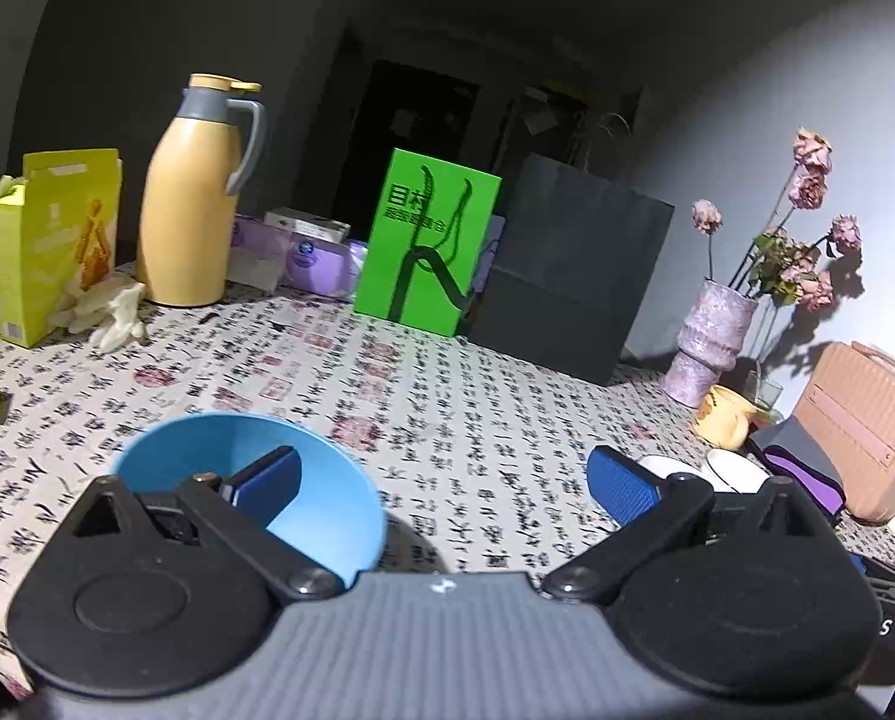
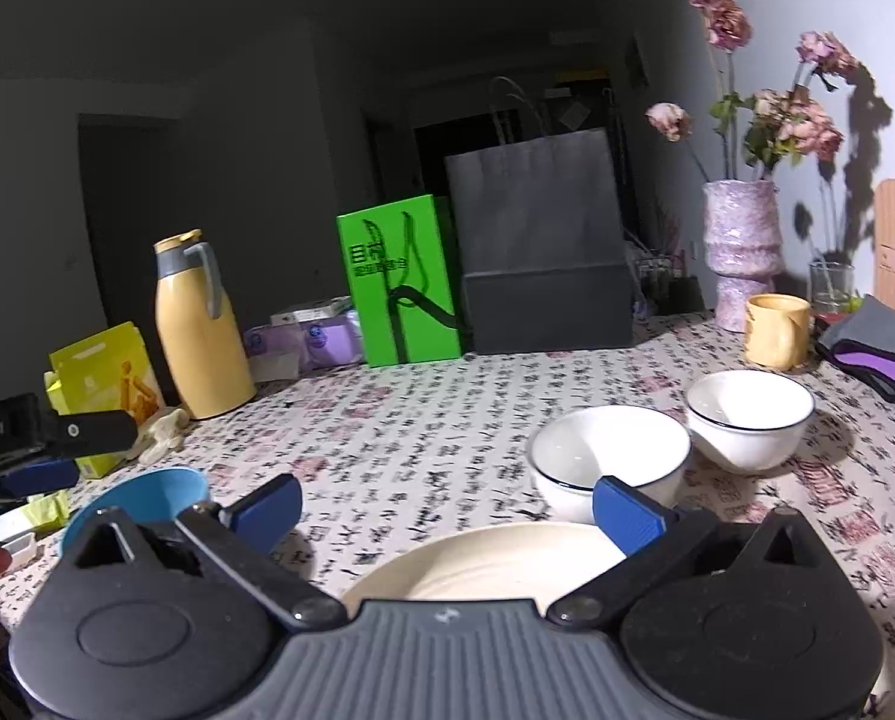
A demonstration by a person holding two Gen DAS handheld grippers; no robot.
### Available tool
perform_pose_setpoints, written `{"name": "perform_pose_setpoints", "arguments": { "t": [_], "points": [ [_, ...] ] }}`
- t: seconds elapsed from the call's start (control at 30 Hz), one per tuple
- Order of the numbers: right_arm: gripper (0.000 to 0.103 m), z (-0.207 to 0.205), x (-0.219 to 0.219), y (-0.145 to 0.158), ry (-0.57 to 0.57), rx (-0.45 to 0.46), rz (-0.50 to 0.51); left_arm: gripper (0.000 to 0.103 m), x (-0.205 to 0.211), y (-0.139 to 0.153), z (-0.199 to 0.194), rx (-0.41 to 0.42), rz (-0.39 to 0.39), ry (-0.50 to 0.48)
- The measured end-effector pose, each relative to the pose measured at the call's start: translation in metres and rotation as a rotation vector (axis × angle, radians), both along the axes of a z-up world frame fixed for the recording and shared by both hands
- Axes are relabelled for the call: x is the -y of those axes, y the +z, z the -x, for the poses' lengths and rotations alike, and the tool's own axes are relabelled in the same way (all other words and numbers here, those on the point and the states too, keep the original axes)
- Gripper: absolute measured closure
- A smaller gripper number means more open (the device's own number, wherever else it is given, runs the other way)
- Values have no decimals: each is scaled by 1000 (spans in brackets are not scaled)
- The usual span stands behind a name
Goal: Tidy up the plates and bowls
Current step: 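Pull both open tools back and move them toward the white bowls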
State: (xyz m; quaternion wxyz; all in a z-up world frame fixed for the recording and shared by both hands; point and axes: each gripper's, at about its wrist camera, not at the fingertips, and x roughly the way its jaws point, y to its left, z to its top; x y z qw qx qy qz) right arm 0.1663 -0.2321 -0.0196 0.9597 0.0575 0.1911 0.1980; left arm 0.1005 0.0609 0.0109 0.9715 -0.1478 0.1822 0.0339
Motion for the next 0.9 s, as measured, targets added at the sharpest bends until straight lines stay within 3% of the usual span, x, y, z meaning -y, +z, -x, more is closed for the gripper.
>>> {"name": "perform_pose_setpoints", "arguments": {
  "t": [0.6,0.9],
  "points": [
    [0,-2,51,-5,-133,-12,-43,0,51,-3,-33,-58,11,-54],
    [0,1,86,-15,-180,-25,-67,0,94,-1,-53,-93,-46,-55]
  ]
}}
